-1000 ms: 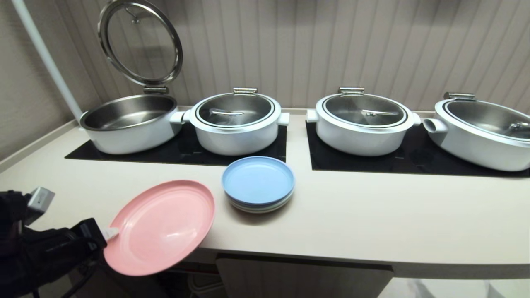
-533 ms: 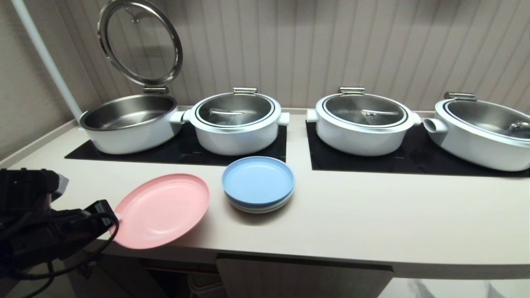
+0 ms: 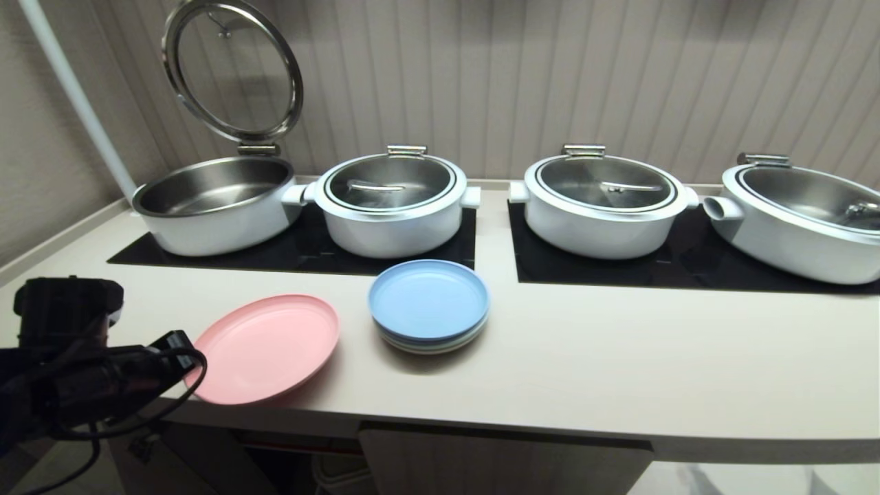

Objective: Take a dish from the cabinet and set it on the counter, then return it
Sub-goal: Place it on the table

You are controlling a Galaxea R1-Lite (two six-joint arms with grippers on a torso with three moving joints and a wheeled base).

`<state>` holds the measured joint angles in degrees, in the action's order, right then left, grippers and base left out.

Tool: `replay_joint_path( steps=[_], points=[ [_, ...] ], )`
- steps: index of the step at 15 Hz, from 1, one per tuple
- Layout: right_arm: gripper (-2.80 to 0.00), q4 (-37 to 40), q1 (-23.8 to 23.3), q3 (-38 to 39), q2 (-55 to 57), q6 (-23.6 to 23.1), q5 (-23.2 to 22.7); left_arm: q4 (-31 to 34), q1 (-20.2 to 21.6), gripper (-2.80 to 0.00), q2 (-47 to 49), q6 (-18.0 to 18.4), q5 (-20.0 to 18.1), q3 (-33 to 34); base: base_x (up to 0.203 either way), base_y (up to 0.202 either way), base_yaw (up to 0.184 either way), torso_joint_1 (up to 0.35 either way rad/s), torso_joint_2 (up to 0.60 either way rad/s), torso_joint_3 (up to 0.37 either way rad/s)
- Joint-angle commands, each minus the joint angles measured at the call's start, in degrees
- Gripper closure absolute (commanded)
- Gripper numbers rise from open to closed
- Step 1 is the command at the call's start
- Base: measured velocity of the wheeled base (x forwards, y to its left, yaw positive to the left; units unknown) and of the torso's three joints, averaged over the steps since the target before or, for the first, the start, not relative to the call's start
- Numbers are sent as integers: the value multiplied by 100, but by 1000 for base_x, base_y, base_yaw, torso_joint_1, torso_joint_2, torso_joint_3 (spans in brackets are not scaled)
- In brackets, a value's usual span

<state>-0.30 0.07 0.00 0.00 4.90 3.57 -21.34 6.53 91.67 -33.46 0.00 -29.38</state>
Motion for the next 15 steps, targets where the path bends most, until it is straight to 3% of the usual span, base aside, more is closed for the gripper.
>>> replay_joint_path(
  steps=[1,9,15],
  points=[
    [0,-1,1,0,0,2,3,-305,-39,0,239,-54,74,1,0,0,0,0,0,0],
    [0,-6,1,0,0,2,3,-362,-213,0,641,-81,615,-234,0,0,0,0,0,0],
    [0,-6,1,0,0,2,3,-371,-222,0,791,-91,624,-332,0,0,0,0,0,0]
  ],
)
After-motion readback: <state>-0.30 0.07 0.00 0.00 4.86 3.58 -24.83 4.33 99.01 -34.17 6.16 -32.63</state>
